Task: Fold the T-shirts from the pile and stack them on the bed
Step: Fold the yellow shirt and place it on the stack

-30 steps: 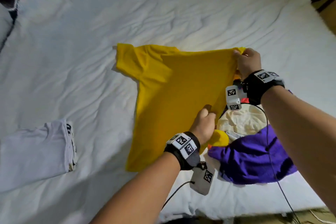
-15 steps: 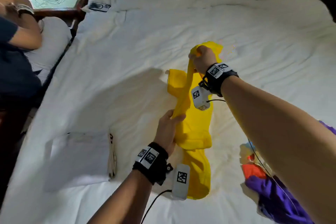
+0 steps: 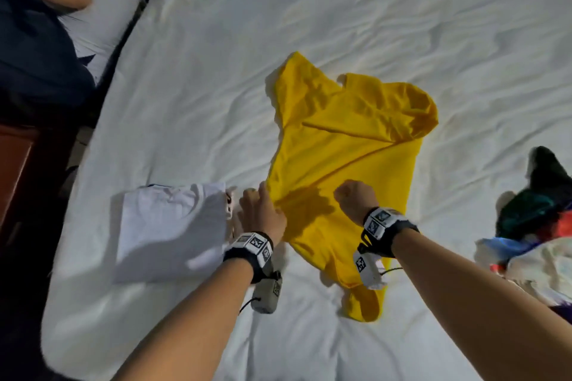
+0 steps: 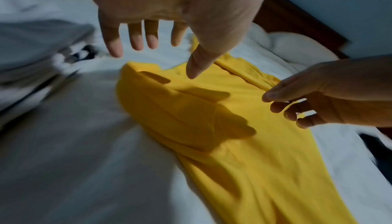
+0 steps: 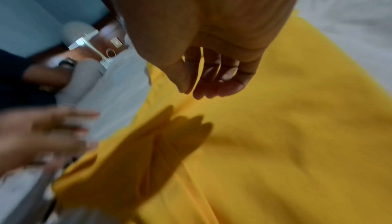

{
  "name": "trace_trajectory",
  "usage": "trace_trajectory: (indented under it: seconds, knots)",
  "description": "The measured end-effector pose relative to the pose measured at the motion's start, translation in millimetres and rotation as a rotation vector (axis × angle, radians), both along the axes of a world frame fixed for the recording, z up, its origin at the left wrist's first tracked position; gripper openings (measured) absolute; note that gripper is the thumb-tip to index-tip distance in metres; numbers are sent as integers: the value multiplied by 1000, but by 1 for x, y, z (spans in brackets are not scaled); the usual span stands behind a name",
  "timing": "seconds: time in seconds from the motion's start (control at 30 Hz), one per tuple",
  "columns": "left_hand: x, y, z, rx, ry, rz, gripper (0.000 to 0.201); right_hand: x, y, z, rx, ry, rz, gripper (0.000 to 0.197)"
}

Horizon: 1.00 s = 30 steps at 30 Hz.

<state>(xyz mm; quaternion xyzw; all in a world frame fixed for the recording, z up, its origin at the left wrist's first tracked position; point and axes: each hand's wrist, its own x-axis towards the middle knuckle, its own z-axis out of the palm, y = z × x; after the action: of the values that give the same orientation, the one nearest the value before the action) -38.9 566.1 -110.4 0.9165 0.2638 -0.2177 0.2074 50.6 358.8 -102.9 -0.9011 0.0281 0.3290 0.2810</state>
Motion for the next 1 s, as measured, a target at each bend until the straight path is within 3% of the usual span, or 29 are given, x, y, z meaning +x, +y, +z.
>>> trace_trajectory:
  seconds: [0.07, 0.2, 0.27, 0.33, 0.5, 0.6, 0.73, 0.8, 0.9, 1.0]
  knots:
    - [5, -23, 3, 6, -53, -311, 71, -39, -17, -11, -32, 60, -3, 16]
    - [16, -65, -10, 54, 154, -1125, 76, -108, -39, -17, -104, 195, 164, 38]
    - [14, -80, -19, 151, 224, -1369, 79, -134, -49, -23, -204, 203, 378, 47]
    - [10, -87, -27, 228, 272, -1471, 76, -148, -59, -29, -232, 174, 415, 42]
    - [7, -83, -17, 182, 296, -1363, 33, -147, -84, -20, 9, 100, -19, 8]
    - [17, -77, 9, 140, 230, -1318, 35, -126, -100, 7, 117, -6, -203, 9]
    - [46, -81, 75, -43, 183, -1072, 35, -89, -131, 58, 166, -111, -211, 11]
    - [70, -82, 108, -207, 107, -857, 22, -69, -147, 88, 144, -140, -110, 29]
    - [108, -78, 152, -341, -112, -654, 33, -39, -174, 130, 63, -197, -51, 37]
    - [137, -77, 194, -317, -196, -590, 52, -4, -203, 168, 87, -289, -212, 23]
